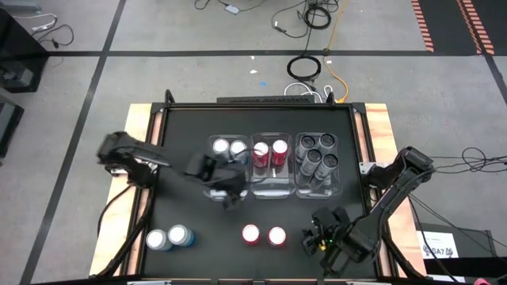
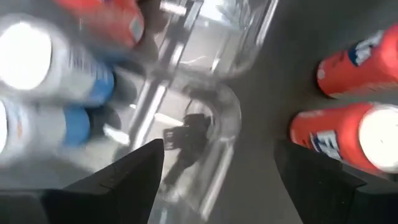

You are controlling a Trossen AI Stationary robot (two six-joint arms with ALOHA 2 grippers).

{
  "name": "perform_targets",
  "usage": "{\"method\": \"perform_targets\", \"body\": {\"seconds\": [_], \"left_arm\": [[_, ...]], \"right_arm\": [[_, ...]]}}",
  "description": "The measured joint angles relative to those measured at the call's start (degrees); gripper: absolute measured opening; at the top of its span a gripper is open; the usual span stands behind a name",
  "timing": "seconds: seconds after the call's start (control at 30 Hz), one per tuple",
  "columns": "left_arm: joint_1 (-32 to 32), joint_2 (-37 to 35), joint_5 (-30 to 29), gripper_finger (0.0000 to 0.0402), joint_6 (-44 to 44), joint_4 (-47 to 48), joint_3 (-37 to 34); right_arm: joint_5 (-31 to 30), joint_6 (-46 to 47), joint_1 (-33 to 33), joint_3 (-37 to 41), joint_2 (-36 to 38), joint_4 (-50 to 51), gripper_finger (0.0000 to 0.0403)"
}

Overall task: Sort soda cans
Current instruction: Put the orange soda can into the center transparent bin

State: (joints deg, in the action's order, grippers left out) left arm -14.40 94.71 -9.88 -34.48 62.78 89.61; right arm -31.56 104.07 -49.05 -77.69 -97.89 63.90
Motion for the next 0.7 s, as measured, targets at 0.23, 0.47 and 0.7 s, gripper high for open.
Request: {"method": "perform_targets", "body": {"seconds": [0.23,0.47,0.7], "left_arm": [[-8.33,-18.23,-6.44,0.0314,-16.91,-5.47,-17.60],[-13.71,-27.42,-0.99,0.0314,-22.03,-1.32,-21.54],[-14.25,-29.30,4.44,0.0314,-13.38,-0.48,-21.56]], "right_arm": [[0.12,-13.10,3.15,0.00,4.96,-1.29,0.0290],[10.81,-35.64,12.11,-3.44,7.50,-6.29,0.0290],[12.44,-46.49,19.26,-15.42,1.47,-5.17,0.0290]]}}
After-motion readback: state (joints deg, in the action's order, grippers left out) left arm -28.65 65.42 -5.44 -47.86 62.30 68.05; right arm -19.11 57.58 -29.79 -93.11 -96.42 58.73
